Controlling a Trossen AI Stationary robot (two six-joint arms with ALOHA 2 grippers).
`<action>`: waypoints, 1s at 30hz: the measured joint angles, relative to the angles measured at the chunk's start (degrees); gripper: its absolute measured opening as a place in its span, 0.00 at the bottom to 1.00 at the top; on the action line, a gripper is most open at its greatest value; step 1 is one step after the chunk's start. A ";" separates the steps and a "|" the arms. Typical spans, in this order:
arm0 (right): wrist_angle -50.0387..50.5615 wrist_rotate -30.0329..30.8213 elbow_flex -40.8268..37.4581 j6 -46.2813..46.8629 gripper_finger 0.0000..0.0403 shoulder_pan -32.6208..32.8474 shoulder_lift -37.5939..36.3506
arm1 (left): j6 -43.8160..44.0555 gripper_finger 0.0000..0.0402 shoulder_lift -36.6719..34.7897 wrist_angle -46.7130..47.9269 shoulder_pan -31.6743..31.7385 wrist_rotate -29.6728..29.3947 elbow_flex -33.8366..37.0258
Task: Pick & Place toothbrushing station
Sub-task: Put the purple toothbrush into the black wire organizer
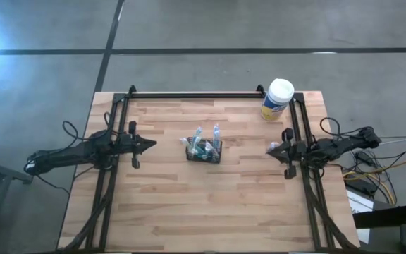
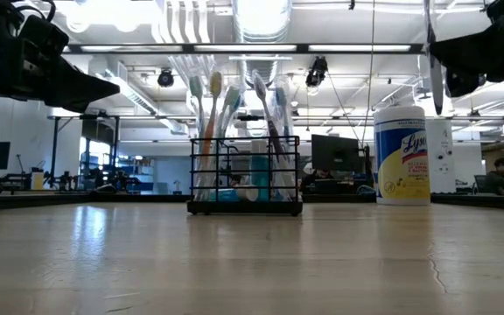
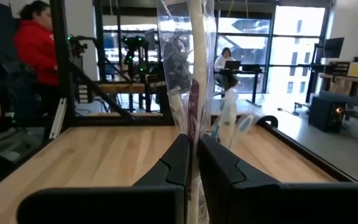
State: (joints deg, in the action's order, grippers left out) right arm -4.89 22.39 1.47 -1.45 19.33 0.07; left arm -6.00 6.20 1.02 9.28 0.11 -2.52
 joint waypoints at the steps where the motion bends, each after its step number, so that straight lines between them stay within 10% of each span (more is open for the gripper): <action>1: -0.02 0.02 -0.04 0.00 0.04 0.00 -0.02 | -0.15 0.03 0.00 0.00 0.00 0.01 0.00; 16: -16.77 3.26 -0.20 -2.59 0.04 0.00 6.89 | -1.56 0.03 0.07 -10.21 0.00 0.39 0.02; 30: -23.80 3.10 17.81 -8.35 0.04 -1.04 39.49 | 0.34 0.03 11.57 -15.56 0.00 2.80 -7.48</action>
State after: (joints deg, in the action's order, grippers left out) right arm -28.69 25.50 19.28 -9.80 18.29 39.57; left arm -5.67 17.77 -14.54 9.28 2.90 -10.00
